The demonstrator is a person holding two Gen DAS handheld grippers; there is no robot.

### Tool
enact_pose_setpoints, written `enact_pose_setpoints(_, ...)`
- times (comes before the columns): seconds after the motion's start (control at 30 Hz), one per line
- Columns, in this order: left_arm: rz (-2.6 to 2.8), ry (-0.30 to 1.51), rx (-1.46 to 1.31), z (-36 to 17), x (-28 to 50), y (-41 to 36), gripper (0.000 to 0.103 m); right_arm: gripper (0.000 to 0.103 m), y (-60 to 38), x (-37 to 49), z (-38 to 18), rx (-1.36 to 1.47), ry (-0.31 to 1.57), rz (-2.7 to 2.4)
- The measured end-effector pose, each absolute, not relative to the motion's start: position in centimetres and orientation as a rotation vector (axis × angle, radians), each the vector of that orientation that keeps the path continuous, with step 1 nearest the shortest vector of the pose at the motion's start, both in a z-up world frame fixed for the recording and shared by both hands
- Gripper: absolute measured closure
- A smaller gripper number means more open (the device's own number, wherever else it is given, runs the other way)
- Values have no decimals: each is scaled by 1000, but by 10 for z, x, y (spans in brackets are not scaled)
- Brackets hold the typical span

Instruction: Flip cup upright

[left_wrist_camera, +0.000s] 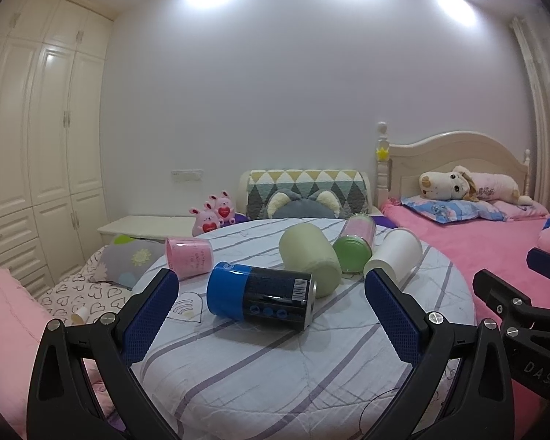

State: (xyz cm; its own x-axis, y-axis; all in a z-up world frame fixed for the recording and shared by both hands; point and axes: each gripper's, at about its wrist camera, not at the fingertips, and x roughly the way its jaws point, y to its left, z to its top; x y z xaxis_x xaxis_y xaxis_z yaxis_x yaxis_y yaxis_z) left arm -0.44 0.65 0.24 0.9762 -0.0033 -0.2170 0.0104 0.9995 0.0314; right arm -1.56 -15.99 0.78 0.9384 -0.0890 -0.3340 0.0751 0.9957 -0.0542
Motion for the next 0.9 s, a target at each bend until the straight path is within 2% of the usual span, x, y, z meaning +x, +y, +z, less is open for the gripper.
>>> enact_pose_setpoints(0.6,1,228,34,-3,-2,3,0,19,-163,-9,2,-43,370,-84)
enact_pose_setpoints(0.9,42,291,-12,-12,12,9,0,19,-156,14,0,-53,408,-36)
